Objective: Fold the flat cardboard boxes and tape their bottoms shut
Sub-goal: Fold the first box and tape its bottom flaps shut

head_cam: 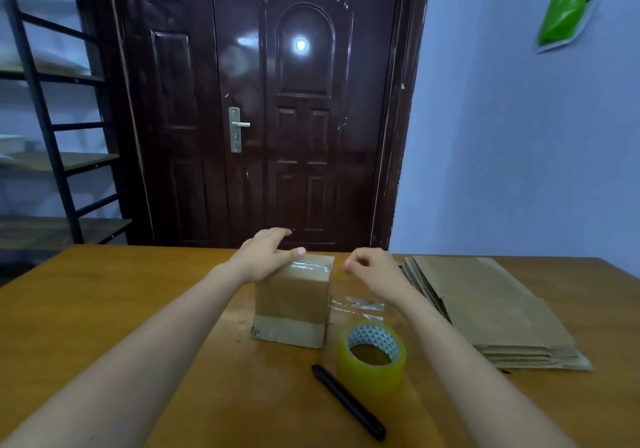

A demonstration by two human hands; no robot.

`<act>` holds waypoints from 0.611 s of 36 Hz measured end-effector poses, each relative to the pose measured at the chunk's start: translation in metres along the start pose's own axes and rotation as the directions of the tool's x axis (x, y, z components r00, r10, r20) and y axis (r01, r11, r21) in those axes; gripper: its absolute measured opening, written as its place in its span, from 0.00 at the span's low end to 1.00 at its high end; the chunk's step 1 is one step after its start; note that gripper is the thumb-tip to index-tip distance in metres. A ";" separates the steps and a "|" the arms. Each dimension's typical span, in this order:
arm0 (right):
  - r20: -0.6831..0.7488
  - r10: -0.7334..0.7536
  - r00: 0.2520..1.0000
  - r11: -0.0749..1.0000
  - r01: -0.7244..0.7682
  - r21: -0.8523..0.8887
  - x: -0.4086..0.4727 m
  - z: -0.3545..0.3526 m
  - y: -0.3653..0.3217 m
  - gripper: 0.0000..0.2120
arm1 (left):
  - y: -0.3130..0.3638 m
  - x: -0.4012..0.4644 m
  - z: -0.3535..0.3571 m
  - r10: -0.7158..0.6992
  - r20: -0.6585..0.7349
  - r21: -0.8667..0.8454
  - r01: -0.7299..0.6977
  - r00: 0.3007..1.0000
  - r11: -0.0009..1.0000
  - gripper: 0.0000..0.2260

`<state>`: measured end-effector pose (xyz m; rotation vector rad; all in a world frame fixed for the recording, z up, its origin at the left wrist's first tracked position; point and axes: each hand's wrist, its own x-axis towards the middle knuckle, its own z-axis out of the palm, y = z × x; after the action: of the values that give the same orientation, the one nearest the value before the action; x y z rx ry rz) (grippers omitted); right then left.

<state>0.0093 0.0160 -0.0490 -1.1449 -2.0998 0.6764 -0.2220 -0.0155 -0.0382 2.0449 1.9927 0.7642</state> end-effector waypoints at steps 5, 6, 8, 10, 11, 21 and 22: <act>0.057 0.173 0.983 0.984 -0.170 -0.059 0.026 0.016 0.005 0.10 | -0.003 0.007 0.001 0.074 0.186 0.201 -0.112 0.980 0.973 0.45; 0.100 0.204 0.974 0.977 -0.196 -0.080 0.029 0.020 0.005 0.15 | -0.002 0.010 0.003 0.065 0.221 0.241 -0.119 0.973 0.963 0.47; 0.186 0.245 0.951 0.969 -0.236 -0.069 0.032 0.029 0.004 0.20 | -0.003 0.013 0.009 0.027 0.301 0.293 -0.119 0.953 0.949 0.48; 0.241 0.260 0.935 0.961 -0.274 0.025 0.031 0.037 0.002 0.19 | -0.004 0.014 0.017 -0.015 0.370 0.340 -0.120 0.929 0.933 0.45; 0.262 0.273 0.926 0.951 -0.301 0.075 0.029 0.040 0.001 0.18 | -0.005 0.013 0.020 -0.029 0.383 0.359 -0.120 0.923 0.926 0.44; 0.268 0.365 0.891 0.874 -0.428 0.232 0.033 0.054 0.006 0.21 | -0.009 0.007 0.031 0.024 0.300 0.384 -0.144 0.954 0.912 0.42; 0.242 0.337 0.910 0.878 -0.396 0.268 0.035 0.055 0.006 0.20 | -0.010 0.006 0.030 0.045 0.264 0.378 -0.146 0.963 0.914 0.42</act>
<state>-0.0423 0.0416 -0.0789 -1.3505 -1.8421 1.2953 -0.2165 -0.0020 -0.0669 2.3296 2.0357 0.1003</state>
